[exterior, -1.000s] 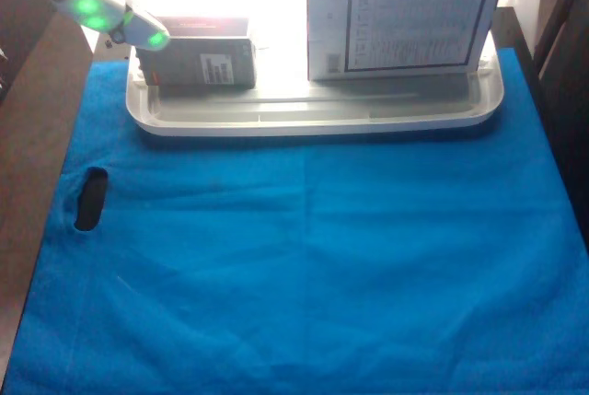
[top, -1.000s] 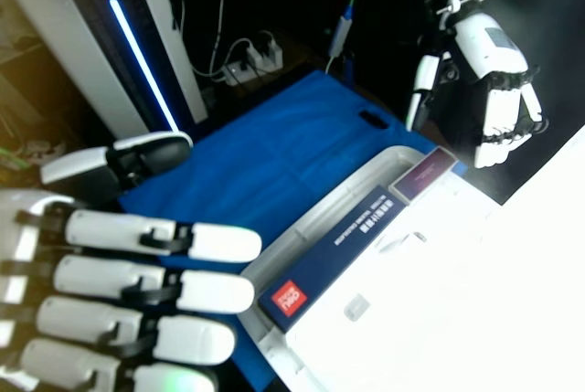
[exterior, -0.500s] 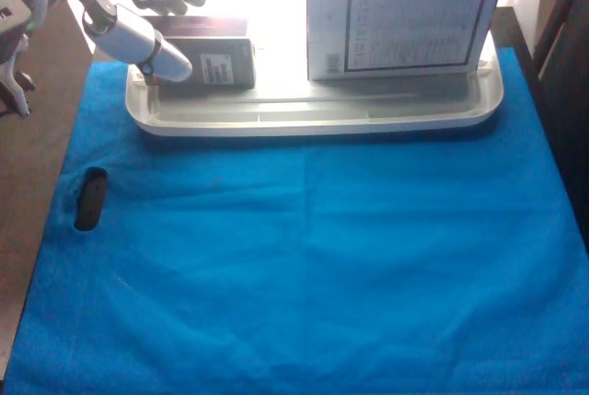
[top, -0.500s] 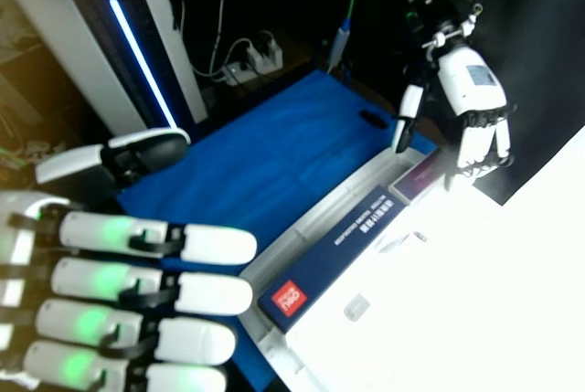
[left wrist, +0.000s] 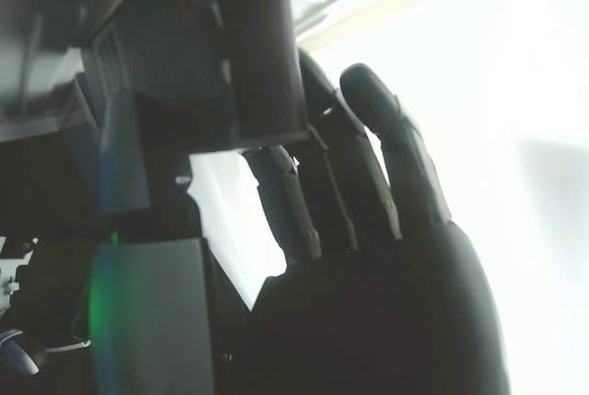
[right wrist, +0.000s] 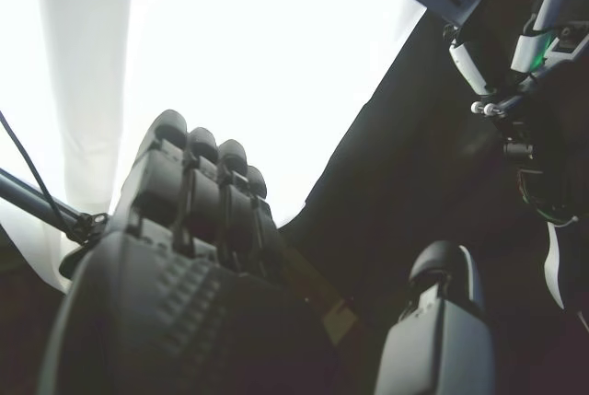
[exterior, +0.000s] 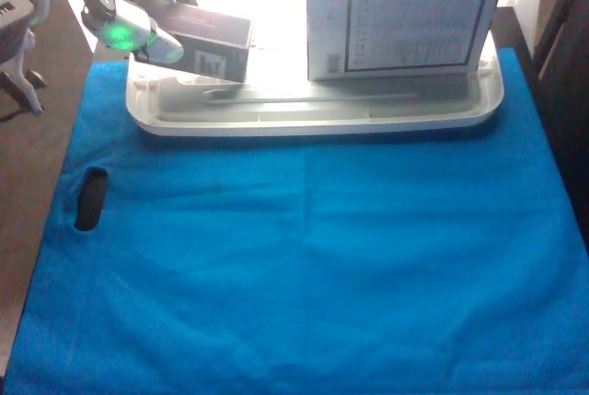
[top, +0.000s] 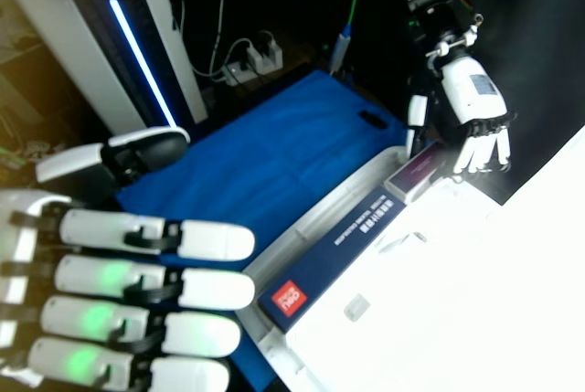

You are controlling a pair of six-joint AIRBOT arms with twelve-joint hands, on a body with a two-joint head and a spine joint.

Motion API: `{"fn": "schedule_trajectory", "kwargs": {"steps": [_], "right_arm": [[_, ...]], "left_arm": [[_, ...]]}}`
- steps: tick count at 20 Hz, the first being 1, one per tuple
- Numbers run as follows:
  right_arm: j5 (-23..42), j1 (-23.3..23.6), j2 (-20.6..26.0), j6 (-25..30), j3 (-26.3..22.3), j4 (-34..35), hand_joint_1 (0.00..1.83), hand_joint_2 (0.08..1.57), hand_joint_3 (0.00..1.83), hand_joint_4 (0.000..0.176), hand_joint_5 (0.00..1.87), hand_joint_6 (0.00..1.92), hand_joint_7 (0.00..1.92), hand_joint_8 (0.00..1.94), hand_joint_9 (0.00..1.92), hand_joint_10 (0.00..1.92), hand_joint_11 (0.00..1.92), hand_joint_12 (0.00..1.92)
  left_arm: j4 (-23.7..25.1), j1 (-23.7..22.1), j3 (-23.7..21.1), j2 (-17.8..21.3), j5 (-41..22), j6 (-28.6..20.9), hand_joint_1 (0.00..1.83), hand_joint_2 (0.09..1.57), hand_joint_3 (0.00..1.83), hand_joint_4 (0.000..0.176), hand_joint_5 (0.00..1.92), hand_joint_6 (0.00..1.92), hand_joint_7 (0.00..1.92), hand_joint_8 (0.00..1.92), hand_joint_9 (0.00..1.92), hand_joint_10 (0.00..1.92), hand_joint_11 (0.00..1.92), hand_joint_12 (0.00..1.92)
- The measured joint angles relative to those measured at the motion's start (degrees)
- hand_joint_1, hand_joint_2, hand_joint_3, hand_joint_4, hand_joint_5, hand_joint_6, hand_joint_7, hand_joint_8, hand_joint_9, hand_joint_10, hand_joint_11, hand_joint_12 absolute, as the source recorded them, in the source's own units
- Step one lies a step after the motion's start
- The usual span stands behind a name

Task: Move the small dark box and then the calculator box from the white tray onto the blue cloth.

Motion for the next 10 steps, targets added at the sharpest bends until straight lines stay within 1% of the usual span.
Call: {"fn": "schedule_trajectory", "kwargs": {"steps": [1,2,3,4,5,6,7,8,9,10], "right_arm": [[0.00,0.00,-0.02,0.00,0.00,-0.07,0.45,0.86,0.01,0.000,0.15,0.00,0.20,0.00,0.19,0.00,0.18,0.06],[0.00,0.00,-0.02,0.00,0.00,-0.15,0.45,0.86,0.01,0.000,0.16,0.00,0.20,0.00,0.19,0.00,0.18,0.06],[-0.02,0.00,-0.02,0.00,0.00,-0.17,0.44,0.85,0.00,0.000,0.16,0.00,0.21,0.00,0.20,0.01,0.18,0.06],[0.02,0.00,-0.02,0.00,0.00,-0.39,0.42,0.84,0.00,0.000,0.16,0.00,0.21,0.00,0.21,0.01,0.20,0.07],[-0.02,0.00,-0.04,-0.02,0.00,-0.37,0.42,0.84,0.00,0.000,0.17,0.01,0.22,0.01,0.21,0.01,0.21,0.07],[0.04,0.00,-0.22,0.00,0.00,-0.37,0.42,0.84,0.00,0.000,0.18,0.01,0.21,0.00,0.21,0.01,0.22,0.07],[0.00,0.00,-0.52,0.07,0.00,-0.66,0.45,0.83,0.00,0.000,0.19,0.01,0.21,0.00,0.22,0.01,0.21,0.07],[-0.07,0.00,-0.57,0.04,0.00,-0.63,0.45,0.83,0.00,0.000,0.19,0.01,0.21,0.00,0.22,0.01,0.21,0.07],[-0.11,0.00,-0.66,0.04,0.00,-0.52,0.45,0.82,0.00,0.000,0.19,0.01,0.20,0.00,0.21,0.01,0.21,0.07],[0.00,0.00,-0.70,0.09,0.00,-0.59,0.47,0.83,0.00,0.000,0.20,0.01,0.20,0.00,0.22,0.01,0.21,0.07]], "left_arm": [[0.04,-0.33,-1.20,1.09,-0.35,-0.02,1.11,1.11,0.00,0.000,0.99,0.96,0.50,1.53,0.36,1.88,0.34,1.92],[0.04,-0.61,-2.25,1.97,-0.85,0.00,1.13,1.10,0.00,0.000,1.01,0.92,0.53,1.61,0.41,1.91,0.42,1.92],[0.35,-0.90,-4.35,3.96,-2.51,-0.07,1.14,1.09,0.00,0.000,1.04,0.88,0.58,1.45,0.44,1.66,0.36,1.83],[2.84,-1.62,-5.51,5.05,-3.26,-1.57,1.15,1.09,0.00,0.000,1.03,0.89,0.57,1.27,0.42,1.44,0.29,1.71],[5.03,-1.90,-5.95,5.70,-4.48,-4.11,1.16,1.10,0.00,0.000,1.01,0.92,0.54,1.08,0.38,1.21,0.22,1.57],[6.36,-2.03,-6.62,6.58,-5.90,-6.34,1.14,1.10,0.00,0.000,1.01,0.92,0.54,0.83,0.38,0.93,0.16,1.37],[7.82,-2.05,-10.10,9.27,-8.17,-6.93,1.10,1.11,0.00,0.000,0.99,0.96,0.68,0.56,0.51,0.56,0.07,1.16],[8.07,-2.05,-10.84,9.75,-8.61,-6.93,1.10,1.11,0.00,0.000,0.99,0.96,0.68,0.56,0.51,0.56,0.07,1.16],[8.66,-2.05,-12.09,10.73,-9.49,-6.95,1.10,1.10,0.00,0.000,1.01,0.93,0.73,0.59,0.55,0.75,0.13,1.23],[9.38,-2.05,-14.08,12.31,-10.91,-7.06,1.10,1.13,0.00,0.000,0.95,1.02,0.69,0.75,0.53,1.04,0.16,1.34]]}}
